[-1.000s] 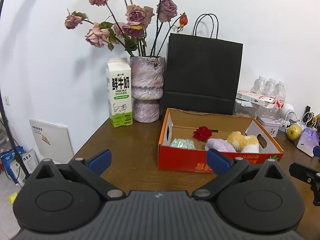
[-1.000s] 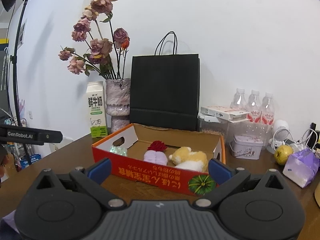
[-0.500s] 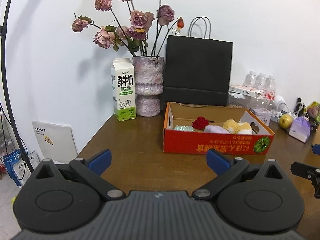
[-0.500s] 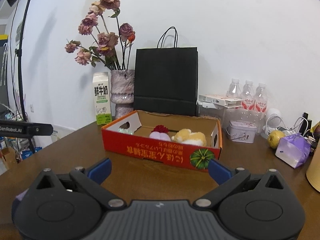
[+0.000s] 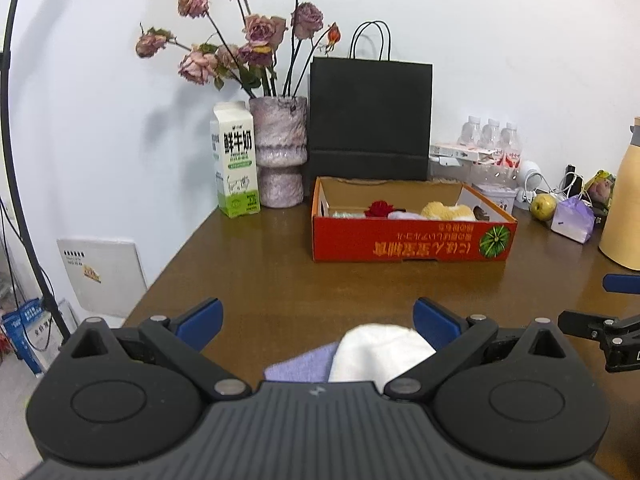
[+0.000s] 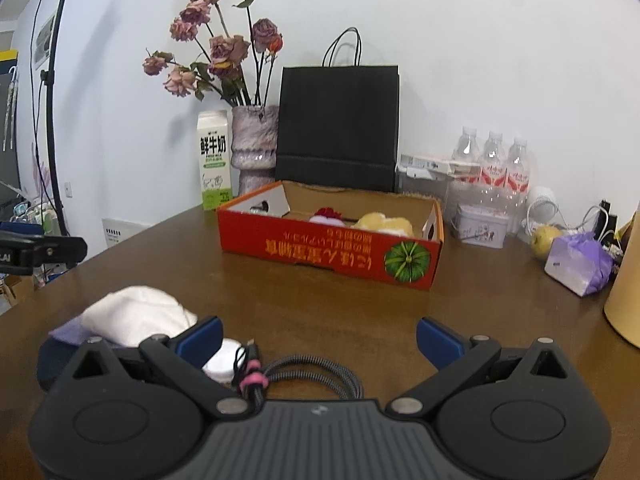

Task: Organize objects
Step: 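Grasp the white cloth bundle with the left tool while the right tool grasps the black braided cable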

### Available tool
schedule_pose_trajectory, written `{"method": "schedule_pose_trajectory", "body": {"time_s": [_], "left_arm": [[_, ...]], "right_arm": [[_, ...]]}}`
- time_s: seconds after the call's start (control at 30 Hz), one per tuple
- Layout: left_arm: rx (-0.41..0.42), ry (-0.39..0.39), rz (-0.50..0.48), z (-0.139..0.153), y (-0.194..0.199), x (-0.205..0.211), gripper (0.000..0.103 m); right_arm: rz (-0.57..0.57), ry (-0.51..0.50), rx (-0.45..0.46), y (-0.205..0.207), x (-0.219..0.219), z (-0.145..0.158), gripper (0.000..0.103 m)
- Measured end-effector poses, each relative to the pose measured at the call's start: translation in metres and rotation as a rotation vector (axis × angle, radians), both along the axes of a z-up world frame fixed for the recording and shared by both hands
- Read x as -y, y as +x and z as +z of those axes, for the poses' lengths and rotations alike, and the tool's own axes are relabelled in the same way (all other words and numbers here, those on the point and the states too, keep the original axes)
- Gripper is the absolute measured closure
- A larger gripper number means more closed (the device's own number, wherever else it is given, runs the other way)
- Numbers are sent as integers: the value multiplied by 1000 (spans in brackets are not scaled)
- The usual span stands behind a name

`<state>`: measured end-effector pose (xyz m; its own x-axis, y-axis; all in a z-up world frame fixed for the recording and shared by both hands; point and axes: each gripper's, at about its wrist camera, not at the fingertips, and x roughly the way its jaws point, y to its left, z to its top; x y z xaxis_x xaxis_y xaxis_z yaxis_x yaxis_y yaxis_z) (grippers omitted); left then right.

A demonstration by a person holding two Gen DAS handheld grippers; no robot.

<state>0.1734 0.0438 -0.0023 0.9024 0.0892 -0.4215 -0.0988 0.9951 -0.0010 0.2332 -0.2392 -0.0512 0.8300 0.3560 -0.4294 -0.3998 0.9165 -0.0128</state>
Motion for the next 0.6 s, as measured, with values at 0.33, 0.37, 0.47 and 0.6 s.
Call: {"method": "schedule_pose_trajectory", "body": {"time_s": [0.33,0.37,0.47,0.6], "left_arm": [[-22,-63,32,-29,-8,-13,0],[-22,-64,32,-31,-8,-13,0],[-25,-71,18,-38,-10,-12,0],[-34,-73,9,-47,-11,-10,0]], "right_arm": [[-14,7,-27,-9,3,-16,0],[-16,10,-28,-10,4,-18,0],[-17,13,-33,-15,4,-24,0],[-24,8,-33,-20,4,-30,0]]}}
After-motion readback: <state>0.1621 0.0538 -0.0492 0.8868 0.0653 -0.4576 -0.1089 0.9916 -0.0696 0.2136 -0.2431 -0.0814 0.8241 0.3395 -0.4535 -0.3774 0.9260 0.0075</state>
